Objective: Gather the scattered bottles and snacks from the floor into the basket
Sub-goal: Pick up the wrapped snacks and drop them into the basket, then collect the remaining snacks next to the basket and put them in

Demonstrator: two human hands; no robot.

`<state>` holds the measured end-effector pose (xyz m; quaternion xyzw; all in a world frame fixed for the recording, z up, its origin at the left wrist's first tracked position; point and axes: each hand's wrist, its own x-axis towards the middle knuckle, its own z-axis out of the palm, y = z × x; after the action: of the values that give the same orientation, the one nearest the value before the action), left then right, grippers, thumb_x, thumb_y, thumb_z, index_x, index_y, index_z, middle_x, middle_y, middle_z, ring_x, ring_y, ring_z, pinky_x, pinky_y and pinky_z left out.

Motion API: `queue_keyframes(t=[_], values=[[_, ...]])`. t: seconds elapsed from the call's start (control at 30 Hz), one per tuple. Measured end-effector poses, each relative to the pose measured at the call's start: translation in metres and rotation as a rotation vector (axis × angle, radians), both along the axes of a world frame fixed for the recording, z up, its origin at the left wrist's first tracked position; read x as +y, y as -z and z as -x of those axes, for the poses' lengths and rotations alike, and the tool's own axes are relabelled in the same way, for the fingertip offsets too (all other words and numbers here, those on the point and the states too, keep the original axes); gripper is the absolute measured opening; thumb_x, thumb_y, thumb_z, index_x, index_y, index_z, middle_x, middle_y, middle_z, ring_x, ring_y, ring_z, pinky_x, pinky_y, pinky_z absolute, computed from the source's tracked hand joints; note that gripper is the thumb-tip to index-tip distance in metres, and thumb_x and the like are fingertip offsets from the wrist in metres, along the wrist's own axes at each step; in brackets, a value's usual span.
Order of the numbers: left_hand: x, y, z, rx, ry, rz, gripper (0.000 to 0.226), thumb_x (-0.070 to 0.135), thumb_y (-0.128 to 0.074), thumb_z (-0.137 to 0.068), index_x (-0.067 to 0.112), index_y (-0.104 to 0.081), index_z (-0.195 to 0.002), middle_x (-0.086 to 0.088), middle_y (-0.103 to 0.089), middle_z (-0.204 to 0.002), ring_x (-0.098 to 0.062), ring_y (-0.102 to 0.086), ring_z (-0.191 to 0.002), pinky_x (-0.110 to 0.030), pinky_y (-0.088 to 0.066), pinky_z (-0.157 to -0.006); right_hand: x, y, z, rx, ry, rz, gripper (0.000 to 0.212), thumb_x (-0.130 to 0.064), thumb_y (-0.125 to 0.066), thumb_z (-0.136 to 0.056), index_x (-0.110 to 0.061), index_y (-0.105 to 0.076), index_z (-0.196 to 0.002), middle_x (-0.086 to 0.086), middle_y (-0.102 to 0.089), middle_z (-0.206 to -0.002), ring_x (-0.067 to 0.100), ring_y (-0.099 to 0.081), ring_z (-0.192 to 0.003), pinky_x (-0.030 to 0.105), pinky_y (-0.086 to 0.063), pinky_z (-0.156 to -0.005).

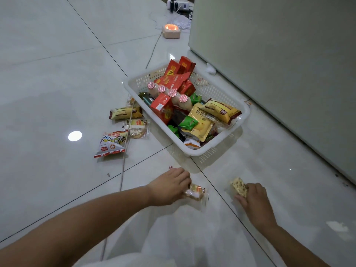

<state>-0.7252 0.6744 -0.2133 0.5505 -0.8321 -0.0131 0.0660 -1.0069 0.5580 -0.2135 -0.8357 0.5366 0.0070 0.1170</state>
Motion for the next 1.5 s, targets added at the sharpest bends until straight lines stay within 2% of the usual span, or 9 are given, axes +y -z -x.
queue_keyframes(t=[0.13,0.27,0.37,0.47,0.53,0.8,1.07,1.37,1.5], values=[[-0.015,-0.051,-0.036,-0.090,0.237,0.258,0.041,0.038,-0.046,-0.092,0.009,-0.060,-0.118,-0.011,-0.063,-0.116,-0.024,-0.054,-0.104,-0.034,-0.044,-0.095,-0.061,-0.065,-0.025,-0.106,0.100,0.153,0.045,-0.022,-0.074,-0.078,0.010,-0.055,-0.104,0.030,-0.051,-0.102,0.043,-0.048,-0.097,0.048,-0.044,-0.079],[-0.061,-0.106,-0.067,-0.130,0.060,0.439,0.051,0.034,-0.049,-0.089,0.009,-0.040,-0.132,-0.013,-0.046,-0.132,-0.027,-0.042,-0.117,-0.038,-0.032,-0.103,-0.108,-0.141,-0.079,-0.208,0.093,0.236,0.051,-0.031,-0.066,-0.084,0.007,-0.050,-0.115,0.028,-0.047,-0.116,0.040,-0.042,-0.111,0.044,-0.039,-0.087],[-0.096,-0.151,-0.082,-0.247,-0.115,0.372,0.057,0.038,-0.040,-0.091,0.015,-0.030,-0.142,-0.012,-0.030,-0.143,-0.031,-0.031,-0.129,-0.040,-0.023,-0.110,-0.127,-0.184,-0.126,-0.253,0.009,0.261,0.054,-0.036,-0.062,-0.086,0.005,-0.049,-0.119,0.024,-0.046,-0.121,0.036,-0.040,-0.116,0.041,-0.037,-0.092],[-0.118,-0.170,-0.094,-0.307,-0.294,0.169,0.070,0.048,-0.036,-0.097,0.024,0.001,-0.152,-0.007,0.008,-0.160,-0.028,0.008,-0.146,-0.039,0.013,-0.113,-0.132,-0.205,-0.168,-0.177,-0.054,0.224,0.068,-0.049,-0.053,-0.089,0.000,-0.039,-0.133,0.021,-0.039,-0.134,0.035,-0.034,-0.125,0.042,-0.033,-0.100],[-0.121,-0.169,-0.099,-0.313,-0.374,0.112,0.078,0.057,-0.033,-0.095,0.026,0.013,-0.151,-0.004,0.022,-0.158,-0.024,0.022,-0.144,-0.040,0.019,-0.111,-0.127,-0.205,-0.184,-0.092,-0.091,0.197,0.079,-0.059,-0.044,-0.089,-0.003,-0.025,-0.143,0.019,-0.029,-0.145,0.034,-0.029,-0.132,0.043,-0.029,-0.106],[-0.066,-0.133,-0.150,-0.168,-0.706,0.034,0.071,0.057,-0.019,-0.096,0.025,0.014,-0.151,-0.003,0.021,-0.158,-0.021,0.022,-0.144,-0.039,0.015,-0.114,-0.096,-0.157,-0.188,-0.034,-0.357,0.177,0.077,-0.059,-0.029,-0.093,-0.017,-0.001,-0.151,0.006,-0.003,-0.159,0.021,0.001,-0.147,0.046,0.005,-0.118],[-0.005,-0.098,-0.191,-0.083,-0.965,-0.067,0.074,0.060,-0.011,-0.092,0.022,0.016,-0.150,-0.003,0.026,-0.156,-0.023,0.026,-0.143,-0.045,0.011,-0.117,-0.053,-0.125,-0.225,-0.045,-0.537,0.202,0.097,-0.075,0.001,-0.074,-0.017,0.002,-0.151,0.004,0.002,-0.160,0.020,0.005,-0.147,0.041,0.009,-0.117],[0.050,-0.049,-0.223,0.121,-1.218,-0.239,0.087,0.065,-0.027,-0.091,0.021,0.023,-0.147,-0.006,0.032,-0.154,-0.029,0.028,-0.142,-0.049,0.011,-0.114,-0.022,-0.122,-0.326,-0.104,-0.691,0.121,0.096,-0.074,-0.010,-0.078,-0.014,0.006,-0.151,0.003,0.007,-0.159,0.019,0.008,-0.146,0.036,0.011,-0.115],[0.065,-0.053,-0.222,0.057,-1.168,-0.352,0.096,0.068,-0.035,-0.087,0.022,0.024,-0.147,-0.006,0.035,-0.152,-0.031,0.029,-0.141,-0.050,0.011,-0.114,-0.011,-0.111,-0.350,-0.117,-0.693,0.039,0.092,-0.073,-0.016,-0.085,-0.013,0.007,-0.151,0.005,0.009,-0.160,0.018,0.012,-0.146,0.033,0.010,-0.115]])
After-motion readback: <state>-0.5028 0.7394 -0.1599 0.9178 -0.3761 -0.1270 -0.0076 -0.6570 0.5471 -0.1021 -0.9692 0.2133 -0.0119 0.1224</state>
